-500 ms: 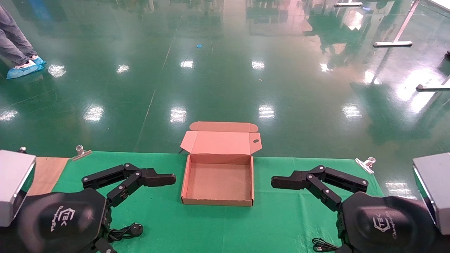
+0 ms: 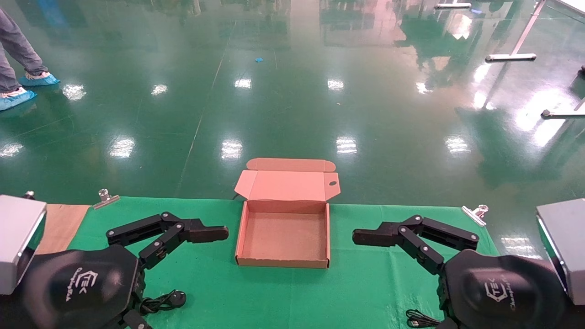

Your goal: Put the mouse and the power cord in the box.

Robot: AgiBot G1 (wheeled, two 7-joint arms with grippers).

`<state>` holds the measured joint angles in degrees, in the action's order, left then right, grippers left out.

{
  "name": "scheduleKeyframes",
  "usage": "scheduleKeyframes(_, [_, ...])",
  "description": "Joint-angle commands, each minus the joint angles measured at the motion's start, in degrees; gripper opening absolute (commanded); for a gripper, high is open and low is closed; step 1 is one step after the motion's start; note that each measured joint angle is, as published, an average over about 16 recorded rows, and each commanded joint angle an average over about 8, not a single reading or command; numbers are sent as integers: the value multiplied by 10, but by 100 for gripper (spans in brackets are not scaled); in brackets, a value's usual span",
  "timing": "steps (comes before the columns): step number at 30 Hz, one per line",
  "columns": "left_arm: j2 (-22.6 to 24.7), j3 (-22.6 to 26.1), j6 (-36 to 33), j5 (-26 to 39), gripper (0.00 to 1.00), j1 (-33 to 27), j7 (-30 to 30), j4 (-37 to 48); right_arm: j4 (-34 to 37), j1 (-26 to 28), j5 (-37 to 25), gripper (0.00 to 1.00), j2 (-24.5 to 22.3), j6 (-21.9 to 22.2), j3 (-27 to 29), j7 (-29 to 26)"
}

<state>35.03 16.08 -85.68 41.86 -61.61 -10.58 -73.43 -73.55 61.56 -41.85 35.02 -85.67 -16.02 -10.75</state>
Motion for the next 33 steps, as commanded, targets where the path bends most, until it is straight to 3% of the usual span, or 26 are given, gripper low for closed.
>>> scheduleKeyframes(1, [0, 0, 0, 0, 100, 0, 0, 0, 0, 0, 0, 100, 0, 0, 0, 0])
scheduleKeyframes(25, [0, 0, -1, 1, 100, 0, 0, 0, 0, 1, -4, 100, 1, 1, -2, 2])
scheduleKeyframes(33, [-5, 31, -27, 67, 100, -21, 12, 2, -15, 21, -87, 100, -20, -12, -23, 27])
